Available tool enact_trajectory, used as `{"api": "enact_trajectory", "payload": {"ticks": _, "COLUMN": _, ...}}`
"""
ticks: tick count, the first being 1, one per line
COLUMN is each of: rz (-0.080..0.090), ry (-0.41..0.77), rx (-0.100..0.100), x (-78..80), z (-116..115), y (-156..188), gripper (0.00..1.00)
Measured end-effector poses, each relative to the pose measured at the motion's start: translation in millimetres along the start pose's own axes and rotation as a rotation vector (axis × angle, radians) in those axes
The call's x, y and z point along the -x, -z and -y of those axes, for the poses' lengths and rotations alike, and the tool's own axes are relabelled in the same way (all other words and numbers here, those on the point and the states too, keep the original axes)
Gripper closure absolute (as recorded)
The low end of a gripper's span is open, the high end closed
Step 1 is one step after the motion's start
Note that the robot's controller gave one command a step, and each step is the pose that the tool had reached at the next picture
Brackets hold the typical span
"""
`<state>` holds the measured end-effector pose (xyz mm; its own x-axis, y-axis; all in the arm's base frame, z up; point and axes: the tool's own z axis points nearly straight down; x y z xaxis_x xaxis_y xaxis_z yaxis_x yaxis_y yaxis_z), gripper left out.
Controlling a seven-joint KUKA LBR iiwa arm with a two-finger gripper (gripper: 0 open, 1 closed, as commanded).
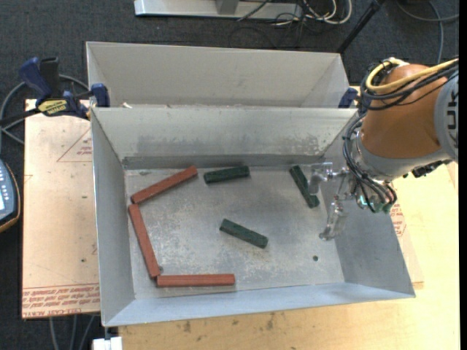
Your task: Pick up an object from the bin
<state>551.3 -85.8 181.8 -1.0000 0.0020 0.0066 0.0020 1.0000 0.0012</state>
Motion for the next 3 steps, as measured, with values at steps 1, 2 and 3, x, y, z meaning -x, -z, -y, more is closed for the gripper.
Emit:
{"api": "enact_trajectory", "payload": {"ticks": 1, "rz": 0.000, "ry": 0.094, "rx": 0.003, "x": 1.6, "z": -126, "y": -116, "gripper": 0.00}}
{"api": "enact_trajectory", "payload": {"ticks": 2, "rz": 0.010, "ry": -0.003, "rx": 0.000, "x": -4.7, "z": -125, "y": -81, "gripper": 0.00}}
{"api": "enact_trajectory", "payload": {"ticks": 3, "rz": 0.006, "ry": -0.156, "rx": 0.001, "x": -15.5, "z": -130, "y": -74, "gripper": 0.00}}
